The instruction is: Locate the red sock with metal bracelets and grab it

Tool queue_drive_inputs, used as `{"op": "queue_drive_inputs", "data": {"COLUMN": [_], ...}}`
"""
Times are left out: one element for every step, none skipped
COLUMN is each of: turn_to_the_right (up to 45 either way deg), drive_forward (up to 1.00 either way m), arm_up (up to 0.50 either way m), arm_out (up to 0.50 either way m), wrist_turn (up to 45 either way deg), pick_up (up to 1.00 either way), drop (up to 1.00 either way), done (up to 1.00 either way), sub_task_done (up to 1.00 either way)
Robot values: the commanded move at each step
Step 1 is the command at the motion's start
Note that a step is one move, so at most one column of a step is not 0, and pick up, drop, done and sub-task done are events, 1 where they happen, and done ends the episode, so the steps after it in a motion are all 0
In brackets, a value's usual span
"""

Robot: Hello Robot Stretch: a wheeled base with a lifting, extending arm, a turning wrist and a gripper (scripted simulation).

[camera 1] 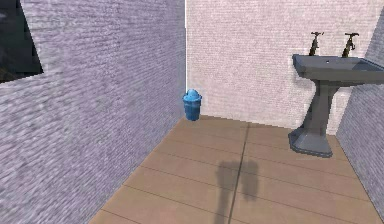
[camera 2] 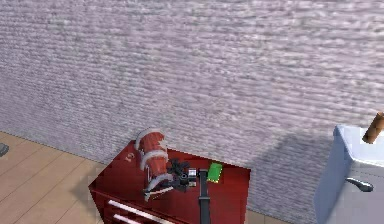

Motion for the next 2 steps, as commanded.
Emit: {"op": "queue_drive_inputs", "data": {"turn_to_the_right": [0.0,0.0], "drive_forward": [0.00,0.00], "arm_up": [0.10,0.00], "arm_out": [0.00,0.00], "wrist_turn": [0.0,0.0], "pick_up": [0.00,0.00], "drop": [0.00,0.00], "done": [0.00,1.00], "sub_task_done": [0.00,0.00]}}
